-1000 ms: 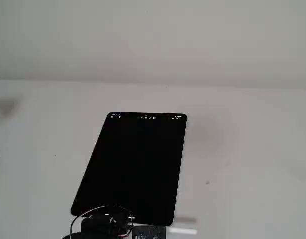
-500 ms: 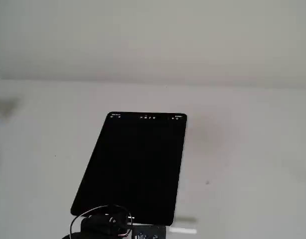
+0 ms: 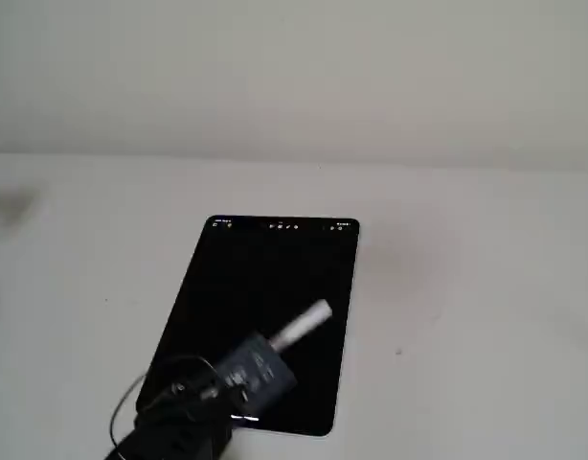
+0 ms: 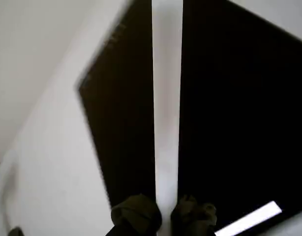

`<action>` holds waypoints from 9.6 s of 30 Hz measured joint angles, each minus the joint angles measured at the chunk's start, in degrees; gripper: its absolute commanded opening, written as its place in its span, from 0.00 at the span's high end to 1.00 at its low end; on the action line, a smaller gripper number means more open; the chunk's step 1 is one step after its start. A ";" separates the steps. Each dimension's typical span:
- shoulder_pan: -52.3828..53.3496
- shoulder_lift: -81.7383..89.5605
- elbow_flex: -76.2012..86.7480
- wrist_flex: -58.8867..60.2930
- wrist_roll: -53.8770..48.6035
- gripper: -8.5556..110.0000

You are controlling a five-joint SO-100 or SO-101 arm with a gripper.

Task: Draw a line in the middle of the ipad using the apple pencil

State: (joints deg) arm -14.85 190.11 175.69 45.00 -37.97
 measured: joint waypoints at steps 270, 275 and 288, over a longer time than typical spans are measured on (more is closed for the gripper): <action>7.91 -0.18 -3.16 26.10 33.31 0.93; 7.91 -0.18 -3.16 26.10 33.31 0.93; 7.91 -0.18 -3.16 26.10 33.31 0.93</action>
State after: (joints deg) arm -6.94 189.93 172.53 71.10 -4.66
